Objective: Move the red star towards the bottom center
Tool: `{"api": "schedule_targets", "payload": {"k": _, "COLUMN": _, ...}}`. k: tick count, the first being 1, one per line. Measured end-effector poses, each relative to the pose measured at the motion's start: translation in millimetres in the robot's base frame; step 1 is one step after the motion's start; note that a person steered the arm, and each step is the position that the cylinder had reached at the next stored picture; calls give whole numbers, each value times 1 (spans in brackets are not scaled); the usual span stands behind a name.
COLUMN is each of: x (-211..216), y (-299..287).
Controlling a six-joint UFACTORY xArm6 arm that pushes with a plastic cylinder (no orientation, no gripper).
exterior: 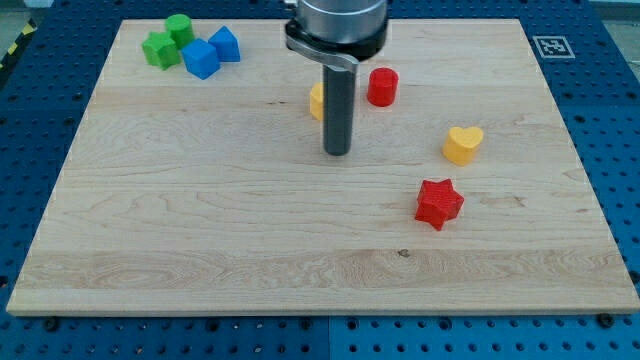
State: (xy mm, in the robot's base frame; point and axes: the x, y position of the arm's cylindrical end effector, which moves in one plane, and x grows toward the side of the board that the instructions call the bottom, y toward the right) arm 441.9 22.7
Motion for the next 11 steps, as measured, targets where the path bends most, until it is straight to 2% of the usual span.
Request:
{"api": "schedule_targets", "payload": {"k": 1, "x": 0, "y": 0}}
{"api": "schedule_targets", "payload": {"k": 2, "x": 7, "y": 29}}
{"api": "schedule_targets", "payload": {"k": 4, "x": 52, "y": 116}}
{"api": "schedule_targets", "payload": {"k": 5, "x": 54, "y": 135}}
{"api": "schedule_targets", "payload": {"k": 7, "x": 84, "y": 133}}
{"api": "schedule_targets", "payload": {"k": 8, "x": 90, "y": 107}}
{"api": "schedule_targets", "payload": {"k": 10, "x": 85, "y": 54}}
{"api": "schedule_targets", "payload": {"k": 11, "x": 61, "y": 48}}
